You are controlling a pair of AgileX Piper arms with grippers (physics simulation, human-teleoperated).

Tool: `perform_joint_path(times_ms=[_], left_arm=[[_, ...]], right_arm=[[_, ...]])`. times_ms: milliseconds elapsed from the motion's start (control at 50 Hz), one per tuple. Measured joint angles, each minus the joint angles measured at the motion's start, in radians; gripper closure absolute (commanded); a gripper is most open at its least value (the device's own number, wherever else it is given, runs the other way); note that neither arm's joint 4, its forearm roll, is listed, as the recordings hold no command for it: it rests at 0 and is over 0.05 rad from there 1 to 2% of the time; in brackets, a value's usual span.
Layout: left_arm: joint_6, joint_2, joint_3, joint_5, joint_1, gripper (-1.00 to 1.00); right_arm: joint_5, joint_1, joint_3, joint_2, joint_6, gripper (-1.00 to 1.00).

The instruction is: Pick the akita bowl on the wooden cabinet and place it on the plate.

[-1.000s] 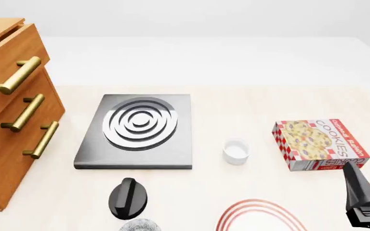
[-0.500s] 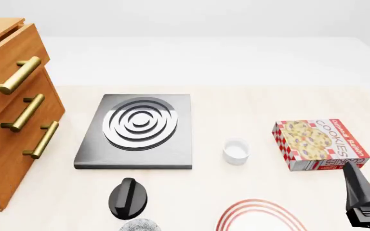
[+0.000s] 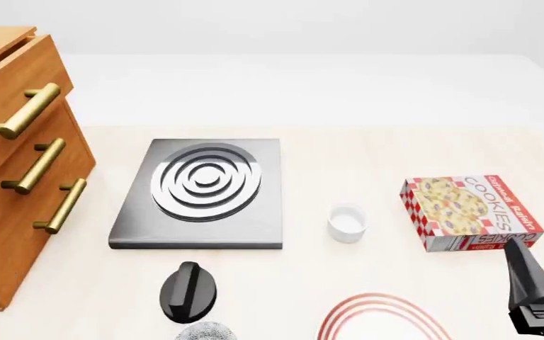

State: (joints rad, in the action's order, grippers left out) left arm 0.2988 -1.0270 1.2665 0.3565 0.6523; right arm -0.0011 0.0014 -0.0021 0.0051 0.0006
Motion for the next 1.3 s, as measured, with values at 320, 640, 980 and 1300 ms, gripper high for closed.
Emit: perform_joint_path(times_ms=[320,640,980,1300], left_arm=[[-0.003,-0.075,0.005,-0.044,0.041,-1.00],[-0.003,-0.154,0.009,-0.078,0.058,-1.00],[-0.007,-0.211,0.019,-0.088,0.043,-1.00],[-0.013,-0.251,0.027,-0.094,0.023,-1.00]], right_arm=[[0.000,0.000,0.000,0.000,0.000,-1.00],[0.000,0.000,0.000,0.000,0.000,-1.00],[0.000,0.000,0.000,0.000,0.000,-1.00],[0.000,0.000,0.000,0.000,0.000,-1.00]])
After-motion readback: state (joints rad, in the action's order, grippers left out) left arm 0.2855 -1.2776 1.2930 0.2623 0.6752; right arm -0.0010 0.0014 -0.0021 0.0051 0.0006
